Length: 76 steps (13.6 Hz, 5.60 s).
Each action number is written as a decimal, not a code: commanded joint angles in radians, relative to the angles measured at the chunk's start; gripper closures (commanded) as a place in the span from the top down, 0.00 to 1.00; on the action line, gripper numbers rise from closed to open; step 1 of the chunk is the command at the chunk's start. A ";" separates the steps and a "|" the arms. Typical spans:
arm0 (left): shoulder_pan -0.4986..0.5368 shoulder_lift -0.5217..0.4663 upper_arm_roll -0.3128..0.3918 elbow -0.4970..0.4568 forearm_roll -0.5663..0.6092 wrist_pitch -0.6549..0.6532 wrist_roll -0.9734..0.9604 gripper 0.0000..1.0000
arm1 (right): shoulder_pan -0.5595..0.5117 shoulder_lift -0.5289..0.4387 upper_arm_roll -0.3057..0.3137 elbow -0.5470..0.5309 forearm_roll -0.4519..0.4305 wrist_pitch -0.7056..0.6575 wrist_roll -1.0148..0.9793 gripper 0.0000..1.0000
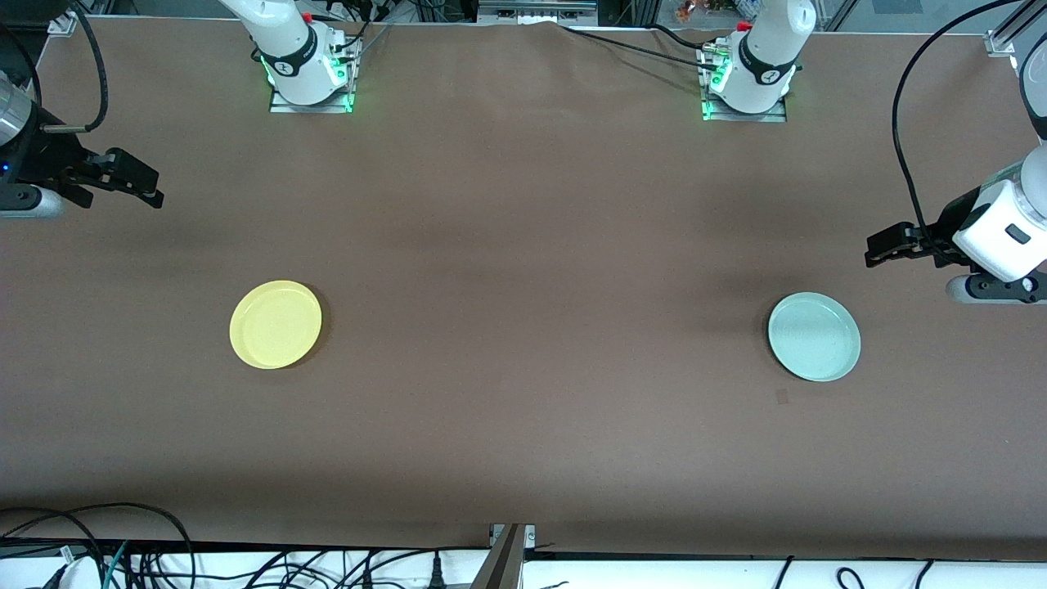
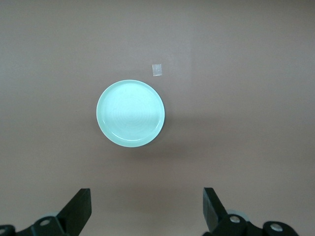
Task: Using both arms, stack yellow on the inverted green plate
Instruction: 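Move the left gripper toward the pale green plate's rim, then lower the left gripper and grasp the green plate's rim, then lift the green plate with the left gripper and flip it over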
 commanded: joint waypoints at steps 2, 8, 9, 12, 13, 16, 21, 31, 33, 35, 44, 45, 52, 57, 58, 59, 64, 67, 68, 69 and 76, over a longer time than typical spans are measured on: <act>-0.004 -0.008 0.001 0.005 0.011 -0.001 -0.006 1.00 | -0.001 0.000 0.000 0.019 0.011 -0.021 -0.011 1.00; 0.042 0.016 0.004 0.002 -0.002 0.005 0.006 1.00 | 0.000 -0.002 0.001 0.019 0.011 -0.029 -0.009 1.00; 0.057 0.021 0.004 -0.021 -0.028 0.022 0.009 1.00 | 0.000 -0.002 0.003 0.019 0.011 -0.040 -0.006 1.00; 0.085 0.032 0.004 -0.067 -0.042 0.062 0.045 1.00 | 0.000 -0.002 0.001 0.019 0.011 -0.040 -0.008 1.00; 0.094 0.049 0.004 -0.067 -0.042 0.063 0.058 1.00 | 0.000 -0.002 0.001 0.019 0.011 -0.041 -0.008 1.00; 0.137 0.088 0.004 -0.094 -0.068 0.118 0.107 1.00 | 0.000 -0.002 0.003 0.019 0.011 -0.041 -0.008 1.00; 0.247 0.214 0.004 -0.104 -0.179 0.210 0.290 1.00 | 0.000 -0.002 0.001 0.019 0.011 -0.043 -0.008 1.00; 0.362 0.466 0.003 -0.104 -0.325 0.335 0.577 1.00 | 0.000 -0.002 0.001 0.019 0.011 -0.049 -0.005 1.00; 0.379 0.493 -0.002 -0.104 -0.355 0.358 0.627 1.00 | 0.000 -0.002 0.001 0.019 0.011 -0.049 -0.003 1.00; 0.393 0.513 -0.002 -0.105 -0.373 0.370 0.680 1.00 | 0.000 -0.002 0.003 0.019 0.011 -0.049 -0.002 1.00; 0.395 0.553 -0.005 -0.120 -0.386 0.436 0.743 0.75 | 0.000 -0.003 0.001 0.019 0.011 -0.049 -0.002 1.00; 0.395 0.553 -0.006 -0.122 -0.386 0.440 0.743 0.64 | 0.000 -0.002 0.001 0.019 0.011 -0.049 -0.002 1.00; 0.384 0.553 -0.009 -0.127 -0.377 0.464 0.741 0.00 | 0.000 -0.003 0.001 0.019 0.011 -0.064 0.003 1.00; 0.375 0.544 -0.026 -0.122 -0.368 0.464 0.740 0.00 | -0.001 -0.003 0.000 0.019 0.013 -0.066 0.001 1.00; 0.372 0.538 -0.037 -0.117 -0.366 0.462 0.737 0.00 | 0.000 -0.003 0.001 0.019 0.011 -0.066 0.004 1.00; 0.364 0.521 -0.057 -0.110 -0.366 0.460 0.730 0.00 | 0.000 -0.003 0.001 0.019 0.011 -0.066 0.005 1.00; 0.258 0.446 -0.156 -0.015 -0.175 0.464 0.608 0.00 | 0.000 -0.003 0.001 0.019 0.013 -0.066 0.005 1.00; 0.222 0.444 -0.296 0.050 0.084 0.518 0.491 0.00 | 0.000 -0.003 0.001 0.019 0.013 -0.066 0.005 1.00; 0.211 0.441 -0.337 0.050 0.173 0.557 0.453 0.00 | 0.000 -0.003 0.001 0.019 0.013 -0.066 0.005 1.00; 0.197 0.441 -0.370 0.050 0.250 0.589 0.404 0.00 | 0.000 -0.003 0.001 0.019 0.013 -0.066 0.005 1.00; -0.024 0.448 -0.402 0.050 0.827 0.692 0.105 0.00 | -0.001 -0.003 0.000 0.019 0.013 -0.066 0.000 1.00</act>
